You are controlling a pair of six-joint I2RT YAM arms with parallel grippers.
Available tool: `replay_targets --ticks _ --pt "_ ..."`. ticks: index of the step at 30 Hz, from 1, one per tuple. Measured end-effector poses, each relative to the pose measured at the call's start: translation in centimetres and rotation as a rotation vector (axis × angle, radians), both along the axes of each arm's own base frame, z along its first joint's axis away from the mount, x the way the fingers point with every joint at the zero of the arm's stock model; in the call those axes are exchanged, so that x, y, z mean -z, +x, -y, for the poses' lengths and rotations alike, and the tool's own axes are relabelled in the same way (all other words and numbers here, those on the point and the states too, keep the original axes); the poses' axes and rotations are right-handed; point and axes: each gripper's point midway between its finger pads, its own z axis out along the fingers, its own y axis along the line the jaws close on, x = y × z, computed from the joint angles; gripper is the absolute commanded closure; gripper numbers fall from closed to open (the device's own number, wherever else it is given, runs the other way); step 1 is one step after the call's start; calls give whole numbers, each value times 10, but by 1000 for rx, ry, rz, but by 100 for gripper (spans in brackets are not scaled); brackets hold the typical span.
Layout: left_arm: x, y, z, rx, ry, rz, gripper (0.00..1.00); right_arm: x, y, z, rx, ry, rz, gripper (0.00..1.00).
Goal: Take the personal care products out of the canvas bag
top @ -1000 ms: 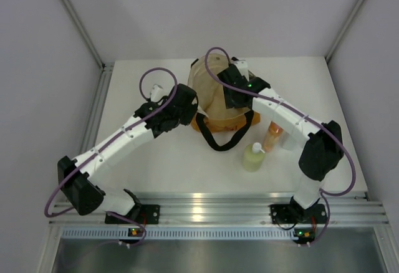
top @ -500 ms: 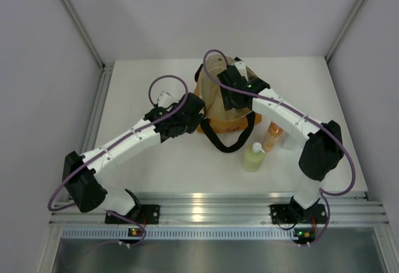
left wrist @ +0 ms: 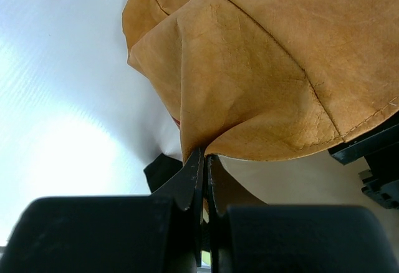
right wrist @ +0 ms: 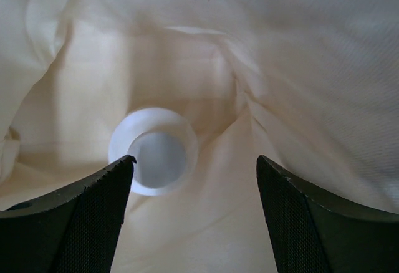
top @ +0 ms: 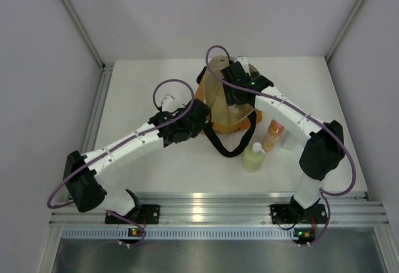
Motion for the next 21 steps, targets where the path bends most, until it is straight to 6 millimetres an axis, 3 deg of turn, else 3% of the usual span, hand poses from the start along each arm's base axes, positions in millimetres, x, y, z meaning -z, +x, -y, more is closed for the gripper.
replay_targets --ticks 5,11,18,21 --pt "4 -2 4 3 3 -6 100 -4 10 12 9 -5 3 24" --pt "6 -3 7 6 8 -5 100 -6 16 6 -45 6 -5 23" --pt "8 -2 8 5 17 -3 100 32 -2 7 -37 21 -84 24" --pt "9 -2 8 7 20 -4 100 36 -5 3 -40 42 -82 25"
